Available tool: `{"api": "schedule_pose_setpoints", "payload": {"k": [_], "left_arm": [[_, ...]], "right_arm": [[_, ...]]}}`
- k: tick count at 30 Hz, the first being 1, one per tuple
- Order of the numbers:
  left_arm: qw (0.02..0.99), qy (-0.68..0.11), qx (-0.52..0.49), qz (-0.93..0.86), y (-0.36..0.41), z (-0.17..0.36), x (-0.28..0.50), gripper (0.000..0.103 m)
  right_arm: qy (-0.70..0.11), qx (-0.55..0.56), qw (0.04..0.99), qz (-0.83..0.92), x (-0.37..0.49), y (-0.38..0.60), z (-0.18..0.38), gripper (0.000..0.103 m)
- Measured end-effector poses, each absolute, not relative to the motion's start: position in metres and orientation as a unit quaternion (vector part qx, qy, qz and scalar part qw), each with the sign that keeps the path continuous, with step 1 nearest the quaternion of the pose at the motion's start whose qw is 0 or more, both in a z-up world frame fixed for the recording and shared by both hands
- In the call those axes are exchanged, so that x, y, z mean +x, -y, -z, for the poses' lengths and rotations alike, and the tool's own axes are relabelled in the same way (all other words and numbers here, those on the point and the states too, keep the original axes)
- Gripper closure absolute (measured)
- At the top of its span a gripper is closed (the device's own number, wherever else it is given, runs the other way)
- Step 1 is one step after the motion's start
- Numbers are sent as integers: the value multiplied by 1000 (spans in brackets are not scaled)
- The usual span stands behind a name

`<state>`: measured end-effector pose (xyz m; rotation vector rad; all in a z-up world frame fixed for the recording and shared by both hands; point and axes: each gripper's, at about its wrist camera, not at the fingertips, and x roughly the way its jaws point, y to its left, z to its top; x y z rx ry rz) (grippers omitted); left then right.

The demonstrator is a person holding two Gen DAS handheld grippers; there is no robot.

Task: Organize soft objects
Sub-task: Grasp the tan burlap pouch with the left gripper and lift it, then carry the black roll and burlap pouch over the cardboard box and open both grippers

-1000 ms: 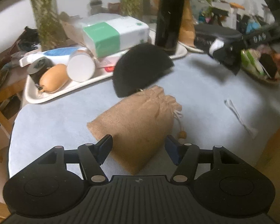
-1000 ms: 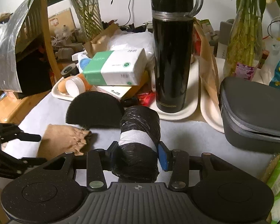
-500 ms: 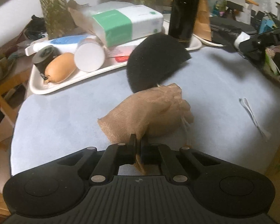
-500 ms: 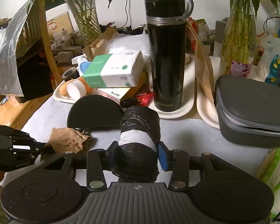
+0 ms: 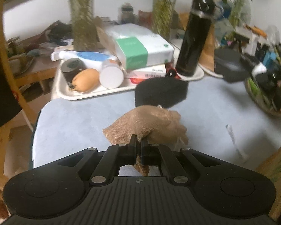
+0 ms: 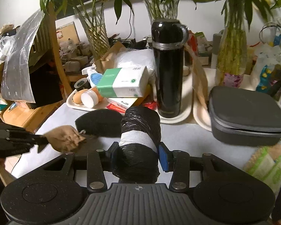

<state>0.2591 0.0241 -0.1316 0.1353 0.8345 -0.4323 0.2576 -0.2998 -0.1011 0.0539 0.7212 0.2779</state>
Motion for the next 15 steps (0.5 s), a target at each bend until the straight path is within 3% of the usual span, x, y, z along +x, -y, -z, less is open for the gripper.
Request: {"api": "schedule_pose_setpoints", "payload": {"k": [15], "left_arm": [[908, -388, 58, 150, -14, 47, 204, 99]], "right_arm": [[-337, 14, 931, -140, 193, 294, 48, 56]]}}
